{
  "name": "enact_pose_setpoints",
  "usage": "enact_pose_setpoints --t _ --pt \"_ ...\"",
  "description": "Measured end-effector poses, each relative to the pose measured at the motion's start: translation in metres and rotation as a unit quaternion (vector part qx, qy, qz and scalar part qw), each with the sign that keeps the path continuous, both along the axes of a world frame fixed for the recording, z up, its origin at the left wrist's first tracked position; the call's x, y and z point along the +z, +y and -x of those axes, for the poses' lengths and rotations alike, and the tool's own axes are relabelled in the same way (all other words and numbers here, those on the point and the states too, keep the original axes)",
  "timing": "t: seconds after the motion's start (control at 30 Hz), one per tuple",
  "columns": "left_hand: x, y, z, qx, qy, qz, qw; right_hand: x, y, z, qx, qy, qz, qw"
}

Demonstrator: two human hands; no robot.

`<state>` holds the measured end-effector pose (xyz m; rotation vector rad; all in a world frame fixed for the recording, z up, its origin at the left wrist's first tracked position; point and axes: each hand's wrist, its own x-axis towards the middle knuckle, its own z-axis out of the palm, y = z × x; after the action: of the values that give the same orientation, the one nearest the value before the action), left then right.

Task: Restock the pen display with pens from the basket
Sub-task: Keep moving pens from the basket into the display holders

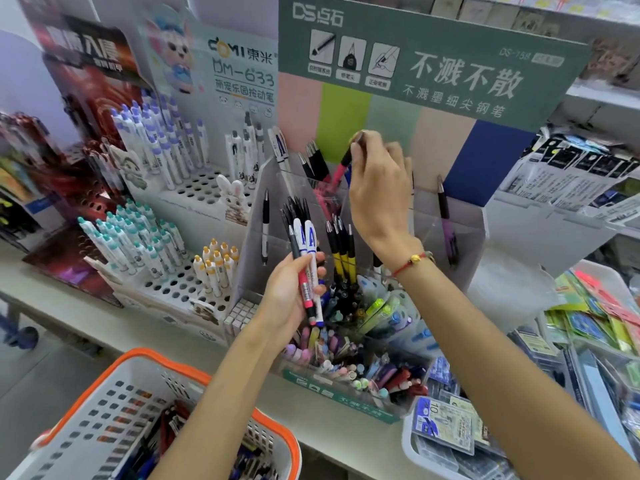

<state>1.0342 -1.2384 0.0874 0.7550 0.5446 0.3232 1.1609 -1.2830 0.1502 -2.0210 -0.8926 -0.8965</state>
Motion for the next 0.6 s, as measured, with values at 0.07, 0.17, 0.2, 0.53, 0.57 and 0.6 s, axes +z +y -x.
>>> enact_pose_setpoints --t 0.07,0.17,0.2,0.53,0.57,0.6 --pt "0.0 0.001 0.002 0.0 -0.003 0.002 1.0 0.005 0.008 -0.009 -0.05 0.015 0.123 0.991" --pt "0.0 0.003 0.004 -0.009 -0.004 -0.007 1.0 0.015 0.016 -0.018 -0.067 0.03 0.282 0.956" --pt "0.0 0.003 0.004 -0.015 -0.006 -0.011 1.0 0.019 0.018 -0.018 -0.062 0.029 0.3 0.951" --pt "0.002 0.008 0.008 -0.062 -0.017 -0.074 0.995 0.007 0.005 0.023 0.056 0.084 0.146 0.984" --pt "0.002 0.009 0.008 -0.066 -0.016 -0.087 0.994 0.001 0.001 0.03 0.066 0.14 0.193 0.969" --pt "0.001 0.009 0.007 -0.072 -0.016 -0.095 0.993 -0.004 -0.003 0.034 0.06 0.19 0.248 0.948"
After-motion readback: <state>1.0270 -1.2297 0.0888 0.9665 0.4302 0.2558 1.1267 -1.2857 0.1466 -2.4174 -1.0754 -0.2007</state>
